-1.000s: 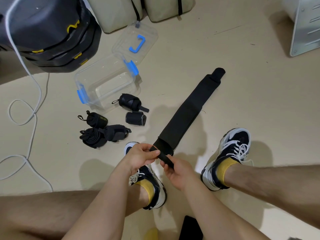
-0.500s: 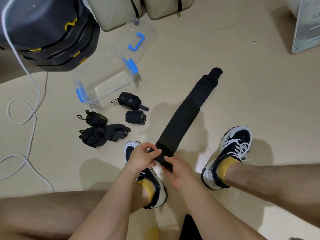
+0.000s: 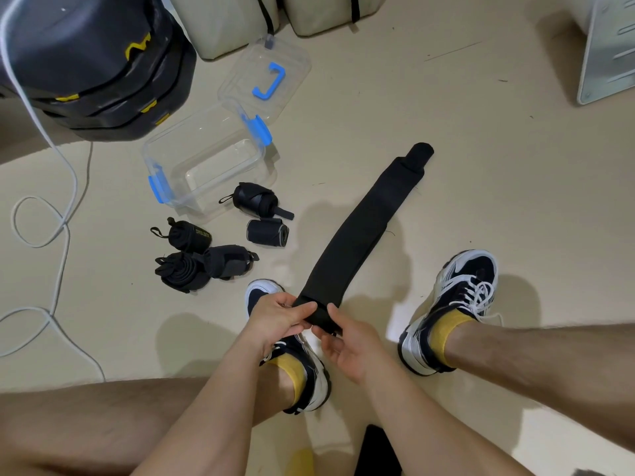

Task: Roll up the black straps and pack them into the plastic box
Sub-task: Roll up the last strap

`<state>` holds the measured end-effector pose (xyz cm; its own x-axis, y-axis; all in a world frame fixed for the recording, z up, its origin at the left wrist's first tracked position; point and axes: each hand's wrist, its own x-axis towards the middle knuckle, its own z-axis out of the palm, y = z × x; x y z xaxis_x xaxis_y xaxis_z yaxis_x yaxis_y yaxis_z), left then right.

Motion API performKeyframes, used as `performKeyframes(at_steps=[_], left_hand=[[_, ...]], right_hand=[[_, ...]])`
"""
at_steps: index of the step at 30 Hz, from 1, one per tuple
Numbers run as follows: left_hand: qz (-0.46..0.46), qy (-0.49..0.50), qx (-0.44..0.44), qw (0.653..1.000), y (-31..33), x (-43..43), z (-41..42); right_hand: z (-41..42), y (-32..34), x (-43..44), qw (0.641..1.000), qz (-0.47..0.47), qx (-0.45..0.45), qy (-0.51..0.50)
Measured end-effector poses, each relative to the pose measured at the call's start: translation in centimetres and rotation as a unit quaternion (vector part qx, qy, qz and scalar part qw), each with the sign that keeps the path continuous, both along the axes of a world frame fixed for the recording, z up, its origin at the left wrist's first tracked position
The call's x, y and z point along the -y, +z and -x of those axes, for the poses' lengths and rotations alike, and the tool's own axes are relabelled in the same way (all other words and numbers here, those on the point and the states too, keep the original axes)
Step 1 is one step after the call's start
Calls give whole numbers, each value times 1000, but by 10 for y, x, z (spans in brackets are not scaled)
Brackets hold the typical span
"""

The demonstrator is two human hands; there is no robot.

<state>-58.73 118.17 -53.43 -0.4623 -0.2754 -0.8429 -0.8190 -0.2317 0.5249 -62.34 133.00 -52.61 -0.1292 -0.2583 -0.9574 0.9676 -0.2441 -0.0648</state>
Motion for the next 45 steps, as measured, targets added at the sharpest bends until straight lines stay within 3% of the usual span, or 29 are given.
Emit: performKeyframes(at_steps=[4, 11, 18, 24, 26, 32, 40, 45], left_hand=[[51, -3, 2, 999, -3, -5, 1], [32, -18, 12, 999, -1, -12, 1], [-65, -32, 36, 997, 1, -14, 9], [-34, 28, 18, 999, -15, -26, 12], [-28, 49, 23, 998, -17, -30, 9], [-127, 93, 47, 986, -12, -21, 2], [-244, 0, 26, 970, 5, 5, 0], [-188, -5, 12, 982, 0, 3, -4]], right_hand=[[-3, -1, 1, 999, -30, -23, 39], [-3, -9, 6, 995, -88, -52, 2], [1, -10, -1, 994, -66, -76, 35], [0, -9, -9, 992, -59, -98, 55], [-1, -9, -12, 992, -63, -93, 56], [2, -11, -16, 997, -34, -28, 69], [6, -8, -14, 997, -36, -28, 55], [10, -6, -16, 999, -37, 3, 16]])
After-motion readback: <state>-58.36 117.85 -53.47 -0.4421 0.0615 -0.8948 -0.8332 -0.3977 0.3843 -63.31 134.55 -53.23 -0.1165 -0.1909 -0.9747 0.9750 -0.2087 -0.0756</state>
